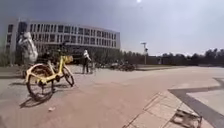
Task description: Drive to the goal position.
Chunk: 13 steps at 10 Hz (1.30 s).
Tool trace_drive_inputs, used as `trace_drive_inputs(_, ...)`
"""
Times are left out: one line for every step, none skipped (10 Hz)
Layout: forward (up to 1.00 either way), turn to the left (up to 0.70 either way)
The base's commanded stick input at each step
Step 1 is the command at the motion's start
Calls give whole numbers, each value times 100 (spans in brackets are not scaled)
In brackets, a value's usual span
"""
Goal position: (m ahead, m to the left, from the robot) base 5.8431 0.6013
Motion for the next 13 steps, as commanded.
trace_drive_inputs(70,0)
trace_drive_inputs(70,0)
trace_drive_inputs(70,0)
trace_drive_inputs(70,0)
trace_drive_inputs(70,0)
trace_drive_inputs(70,0)
trace_drive_inputs(70,0)
trace_drive_inputs(70,0)
trace_drive_inputs(70,0)
trace_drive_inputs(70,0)
trace_drive_inputs(70,0)
trace_drive_inputs(70,0)
trace_drive_inputs(70,0)
